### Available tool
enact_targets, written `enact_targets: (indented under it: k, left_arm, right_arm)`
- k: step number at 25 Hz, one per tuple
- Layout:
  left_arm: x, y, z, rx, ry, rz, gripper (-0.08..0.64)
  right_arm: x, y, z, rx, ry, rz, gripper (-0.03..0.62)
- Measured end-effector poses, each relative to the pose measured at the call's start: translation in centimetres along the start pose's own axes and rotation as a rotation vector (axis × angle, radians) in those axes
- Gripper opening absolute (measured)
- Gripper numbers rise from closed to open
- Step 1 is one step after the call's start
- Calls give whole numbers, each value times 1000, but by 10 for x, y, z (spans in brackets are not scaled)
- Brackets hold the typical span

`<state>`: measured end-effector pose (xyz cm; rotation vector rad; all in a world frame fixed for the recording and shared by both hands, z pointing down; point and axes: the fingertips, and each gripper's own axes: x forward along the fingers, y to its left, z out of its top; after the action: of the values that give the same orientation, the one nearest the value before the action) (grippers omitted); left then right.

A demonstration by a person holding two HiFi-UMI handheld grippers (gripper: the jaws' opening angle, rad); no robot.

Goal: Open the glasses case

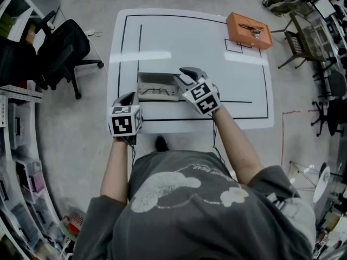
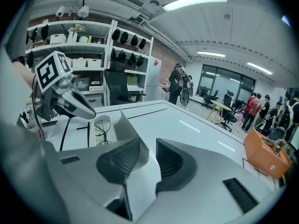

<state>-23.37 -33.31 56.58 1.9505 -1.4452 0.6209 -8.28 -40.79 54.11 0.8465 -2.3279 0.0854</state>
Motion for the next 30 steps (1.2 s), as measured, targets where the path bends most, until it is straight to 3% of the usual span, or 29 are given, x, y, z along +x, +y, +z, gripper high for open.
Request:
enact_targets:
  k: [7,11,15,25,30]
  left_arm:
    - [-21,-7,2,-8,-35,36,2]
    - [-38,-22,1,-1,-56,46,3]
    - [-54,-46,-2,11,-78,44,2]
    - [-91,-110,-14,25,-154,18,2]
    - [-108,-137,-25,33,-173,15,2]
  right_arm:
    - [-33,0,-2,20,-35,-25,100]
    - [-58,4,-7,32,-38,-48,2]
    - [-87,12,-12,19,-68,-39,2]
    - [-169,19,-26,25,-139,-110,-2]
    - [-209,17,-27,180,-221,-107,-2]
